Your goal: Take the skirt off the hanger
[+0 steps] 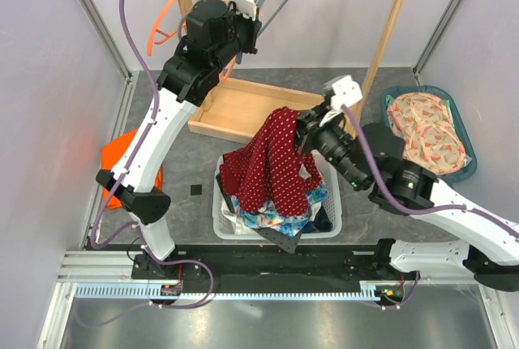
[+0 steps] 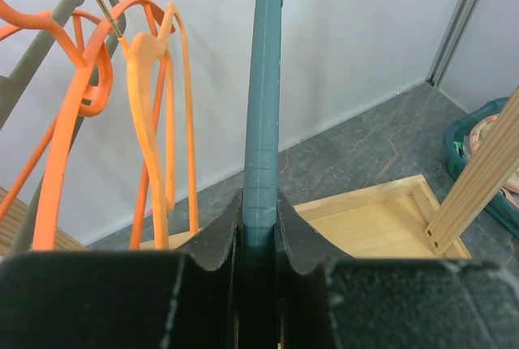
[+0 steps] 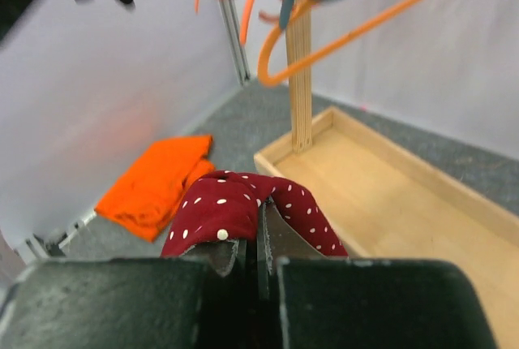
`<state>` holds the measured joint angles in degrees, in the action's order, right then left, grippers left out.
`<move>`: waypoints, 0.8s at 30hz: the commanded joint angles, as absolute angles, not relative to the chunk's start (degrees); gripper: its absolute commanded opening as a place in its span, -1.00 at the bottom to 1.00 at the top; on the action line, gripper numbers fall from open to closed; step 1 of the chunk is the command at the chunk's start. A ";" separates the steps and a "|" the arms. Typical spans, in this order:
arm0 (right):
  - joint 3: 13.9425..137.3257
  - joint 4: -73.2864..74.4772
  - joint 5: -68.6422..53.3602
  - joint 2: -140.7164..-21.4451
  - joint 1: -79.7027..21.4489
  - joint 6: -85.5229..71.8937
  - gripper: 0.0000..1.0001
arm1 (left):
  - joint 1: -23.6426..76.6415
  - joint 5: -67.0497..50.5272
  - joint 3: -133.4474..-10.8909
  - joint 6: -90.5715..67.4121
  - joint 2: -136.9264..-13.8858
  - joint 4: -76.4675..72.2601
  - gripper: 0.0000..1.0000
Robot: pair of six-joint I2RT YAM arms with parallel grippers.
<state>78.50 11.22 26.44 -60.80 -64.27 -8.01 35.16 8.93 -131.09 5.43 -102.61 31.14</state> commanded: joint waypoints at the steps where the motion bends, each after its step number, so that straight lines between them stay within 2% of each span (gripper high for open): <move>1: 74.89 8.44 26.36 -59.77 -64.33 -12.48 -1.00 | 34.98 9.23 -131.84 4.04 -103.89 28.13 -0.97; 13: 66.01 10.11 26.11 -52.83 -64.25 -17.75 -1.00 | 34.80 10.72 -127.27 5.01 -104.15 29.79 -0.96; 22: 71.96 18.34 23.91 -51.40 -64.25 -18.37 -1.00 | 34.80 10.20 -125.68 4.83 -102.57 30.59 -0.96; 24: 74.69 22.48 23.91 -53.08 -64.34 -18.89 -1.00 | 34.80 9.76 -124.99 5.01 -101.43 31.11 -0.40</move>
<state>67.94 16.86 25.45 -50.85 -64.25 -17.28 35.05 9.15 -126.30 5.43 -103.96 31.00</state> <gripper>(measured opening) 0.032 0.177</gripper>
